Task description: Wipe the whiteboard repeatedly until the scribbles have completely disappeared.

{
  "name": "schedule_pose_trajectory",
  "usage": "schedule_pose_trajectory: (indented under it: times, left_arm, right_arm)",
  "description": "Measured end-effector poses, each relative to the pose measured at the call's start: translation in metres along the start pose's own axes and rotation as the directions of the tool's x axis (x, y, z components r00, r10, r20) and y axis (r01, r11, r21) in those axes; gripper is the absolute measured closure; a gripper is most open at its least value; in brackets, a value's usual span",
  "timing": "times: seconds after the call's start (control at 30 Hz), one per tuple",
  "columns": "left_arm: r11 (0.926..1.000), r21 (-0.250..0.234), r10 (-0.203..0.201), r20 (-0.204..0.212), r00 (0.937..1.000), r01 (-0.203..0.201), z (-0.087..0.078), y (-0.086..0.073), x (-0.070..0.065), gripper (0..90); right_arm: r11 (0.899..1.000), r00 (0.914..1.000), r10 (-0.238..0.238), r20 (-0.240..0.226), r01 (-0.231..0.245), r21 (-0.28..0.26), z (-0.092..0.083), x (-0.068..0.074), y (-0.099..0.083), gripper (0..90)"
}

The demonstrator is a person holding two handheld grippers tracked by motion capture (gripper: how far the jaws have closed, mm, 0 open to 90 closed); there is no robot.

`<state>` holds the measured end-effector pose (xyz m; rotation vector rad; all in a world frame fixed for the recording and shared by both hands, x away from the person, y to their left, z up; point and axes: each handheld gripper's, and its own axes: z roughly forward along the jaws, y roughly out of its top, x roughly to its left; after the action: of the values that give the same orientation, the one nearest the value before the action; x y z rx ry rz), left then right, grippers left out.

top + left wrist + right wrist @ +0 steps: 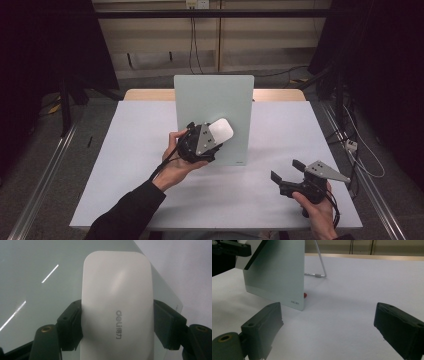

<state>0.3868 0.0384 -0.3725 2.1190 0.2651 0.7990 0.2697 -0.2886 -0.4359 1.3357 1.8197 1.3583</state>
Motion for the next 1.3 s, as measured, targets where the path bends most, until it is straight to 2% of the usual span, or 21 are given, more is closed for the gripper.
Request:
schedule_pose_trajectory:
  times: [0.1, 0.17, 0.33, 0.43, 0.6, 0.8, 0.97, 1.1, 1.17, 1.3]
  left_arm:
    - [1.0, -0.007, -0.003, -0.016, 0.9999, 0.003, -0.002, 0.002, 0.005, 31.1]
    - [0.9999, -0.001, 0.016, -0.02, 0.9997, -0.016, -0.002, 0.002, 0.003, 31.1]
    - [0.9979, 0.034, 0.053, 0.041, 0.9978, -0.054, 0.007, 0.0, -0.012, 31.1]
    - [0.9975, 0.04, 0.056, 0.062, 0.9965, -0.058, 0.012, -0.002, -0.019, 31.1]
    - [0.9993, 0.031, 0.018, 0.069, 0.9975, -0.02, 0.01, -0.002, -0.015, 31.1]
    - [0.9994, 0.035, -0.007, 0.067, 0.9978, 0.004, 0.004, -0.003, -0.01, 31.2]
    - [0.9989, 0.02, -0.045, 0.084, 0.9954, 0.043, -0.004, -0.003, -0.008, 31.1]
    - [0.9963, -0.001, -0.086, 0.104, 0.9909, 0.086, -0.009, -0.003, -0.002, 31.1]
    - [0.9933, 0.006, -0.115, 0.127, 0.9852, 0.115, -0.011, -0.003, 0.001, 31.2]
    - [0.9893, 0.017, -0.146, 0.15, 0.9779, 0.145, -0.014, -0.005, 0.006, 31.1]
  right_arm:
    - [1.0, 1.0, 0.0, 0.0, 0.0, 0.0, 0.0, 0.0, 0.0, 8.1]
    - [1.0, 1.0, 0.0, -0.001, 0.0, 0.0, 0.0, 0.0, 0.0, 8.1]
    - [1.0, 1.0, -0.002, -0.001, 0.002, 0.0, 0.0, 0.001, 0.0, 8.1]
    - [1.0, 1.0, -0.001, -0.001, 0.001, 0.0, 0.0, 0.0, 0.0, 8.1]
    - [1.0, 1.0, -0.001, -0.001, 0.001, 0.0, 0.0, 0.0, 0.0, 8.1]
    - [1.0, 1.0, -0.003, -0.001, 0.003, 0.0, 0.0, 0.0, 0.0, 8.1]
    - [1.0, 1.0, 0.001, 0.002, -0.001, 0.003, 0.001, 0.001, 0.0, 8.1]
    - [1.0, 1.0, -0.002, -0.001, 0.002, 0.004, 0.001, 0.002, 0.0, 8.1]
    - [1.0, 1.0, 0.003, 0.002, -0.003, 0.004, 0.001, 0.001, 0.0, 8.1]
    - [1.0, 1.0, 0.007, 0.006, -0.007, 0.006, 0.002, -0.001, 0.0, 8.1]
